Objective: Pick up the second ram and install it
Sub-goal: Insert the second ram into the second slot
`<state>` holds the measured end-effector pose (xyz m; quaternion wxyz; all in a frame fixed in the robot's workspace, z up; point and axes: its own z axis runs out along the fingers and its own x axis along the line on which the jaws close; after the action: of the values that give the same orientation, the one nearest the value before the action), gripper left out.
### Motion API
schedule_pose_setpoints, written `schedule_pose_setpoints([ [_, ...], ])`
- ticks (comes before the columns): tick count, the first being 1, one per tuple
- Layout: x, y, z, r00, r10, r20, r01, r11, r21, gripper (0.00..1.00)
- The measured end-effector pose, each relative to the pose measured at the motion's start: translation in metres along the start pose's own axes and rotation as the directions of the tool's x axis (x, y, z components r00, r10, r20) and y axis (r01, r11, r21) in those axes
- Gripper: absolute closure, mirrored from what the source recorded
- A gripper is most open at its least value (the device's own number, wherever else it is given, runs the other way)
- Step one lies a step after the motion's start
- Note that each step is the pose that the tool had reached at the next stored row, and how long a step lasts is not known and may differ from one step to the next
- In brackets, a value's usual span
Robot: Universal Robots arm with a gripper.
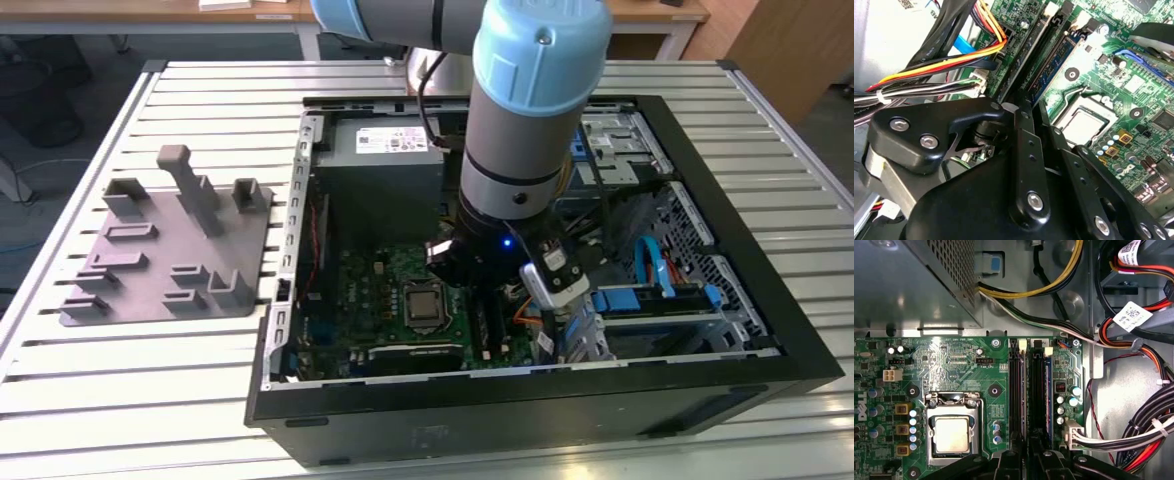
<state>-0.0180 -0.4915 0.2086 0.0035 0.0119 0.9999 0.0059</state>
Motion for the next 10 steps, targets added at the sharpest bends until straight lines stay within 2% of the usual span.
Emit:
schedule_pose_setpoints([
  [2,0.0000,0.0000,-0.0031,1.0000,0.000,0.0001,0.000,1.0000,-0.0001,0.79],
  [10,-0.0003,0.0015,-0.0393,1.0000,0.000,-0.0001,0.000,1.0000,0.0002,0.81],
])
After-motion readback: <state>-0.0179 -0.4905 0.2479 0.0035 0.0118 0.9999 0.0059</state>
